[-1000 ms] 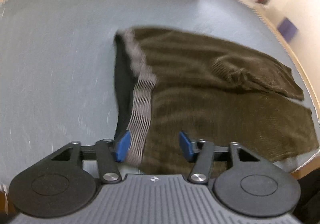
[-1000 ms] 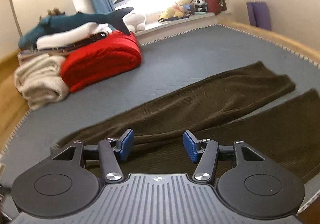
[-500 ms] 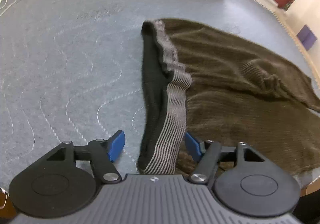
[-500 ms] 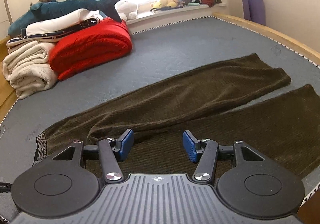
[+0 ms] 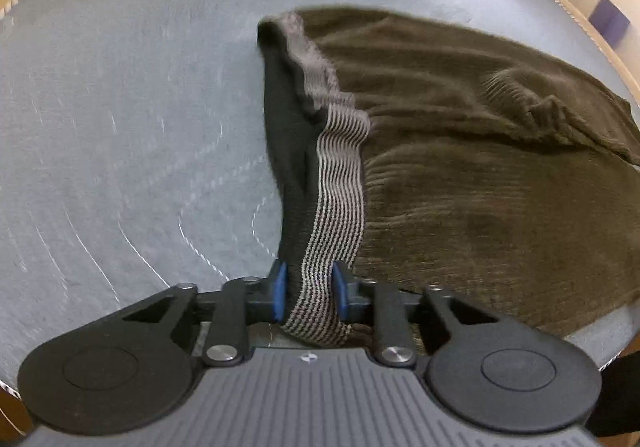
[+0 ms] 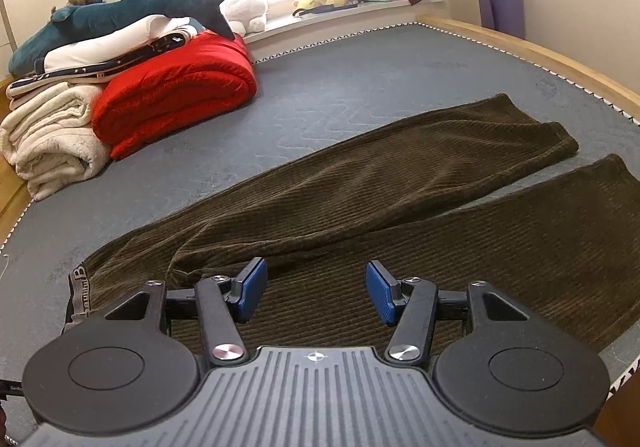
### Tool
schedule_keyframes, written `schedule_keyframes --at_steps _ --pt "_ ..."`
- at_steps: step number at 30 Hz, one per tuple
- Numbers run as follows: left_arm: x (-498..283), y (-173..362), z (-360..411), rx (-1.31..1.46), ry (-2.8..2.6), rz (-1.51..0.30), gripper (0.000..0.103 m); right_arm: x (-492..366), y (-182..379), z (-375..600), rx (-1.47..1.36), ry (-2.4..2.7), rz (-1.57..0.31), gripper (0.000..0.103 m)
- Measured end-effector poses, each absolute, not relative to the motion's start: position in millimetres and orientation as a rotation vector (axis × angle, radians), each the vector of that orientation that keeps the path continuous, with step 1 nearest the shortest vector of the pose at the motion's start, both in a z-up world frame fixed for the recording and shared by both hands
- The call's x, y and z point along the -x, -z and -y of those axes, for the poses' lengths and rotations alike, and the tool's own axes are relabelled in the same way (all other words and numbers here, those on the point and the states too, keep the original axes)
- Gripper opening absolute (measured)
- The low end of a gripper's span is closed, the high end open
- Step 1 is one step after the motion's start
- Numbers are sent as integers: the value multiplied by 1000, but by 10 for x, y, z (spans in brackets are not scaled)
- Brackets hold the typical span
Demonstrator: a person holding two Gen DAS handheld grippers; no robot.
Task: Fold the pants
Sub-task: 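Pull the grey waistband with the left gripper to straighten the pants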
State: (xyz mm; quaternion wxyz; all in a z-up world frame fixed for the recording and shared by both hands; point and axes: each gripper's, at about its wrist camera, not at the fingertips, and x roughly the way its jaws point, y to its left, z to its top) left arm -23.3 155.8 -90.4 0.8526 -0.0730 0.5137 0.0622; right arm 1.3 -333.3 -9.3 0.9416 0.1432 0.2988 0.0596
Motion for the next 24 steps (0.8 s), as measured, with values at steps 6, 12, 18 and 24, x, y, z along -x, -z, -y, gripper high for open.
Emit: schedule_keyframes --at_steps 6,12,18,24 --pt "285 954 -1583 131 -161 -1124 11 21 93 3384 -305 -124 -604 57" --pt "330 631 -1422 10 -149 -918 12 9 97 3411 -305 -119 -611 57" --pt "230 915 -1295 21 -50 -1102 13 -1 100 3345 -279 -127 -617 57" --pt "234 884 -1293 11 -53 -1107 15 0 90 3331 -260 -118 -609 57"
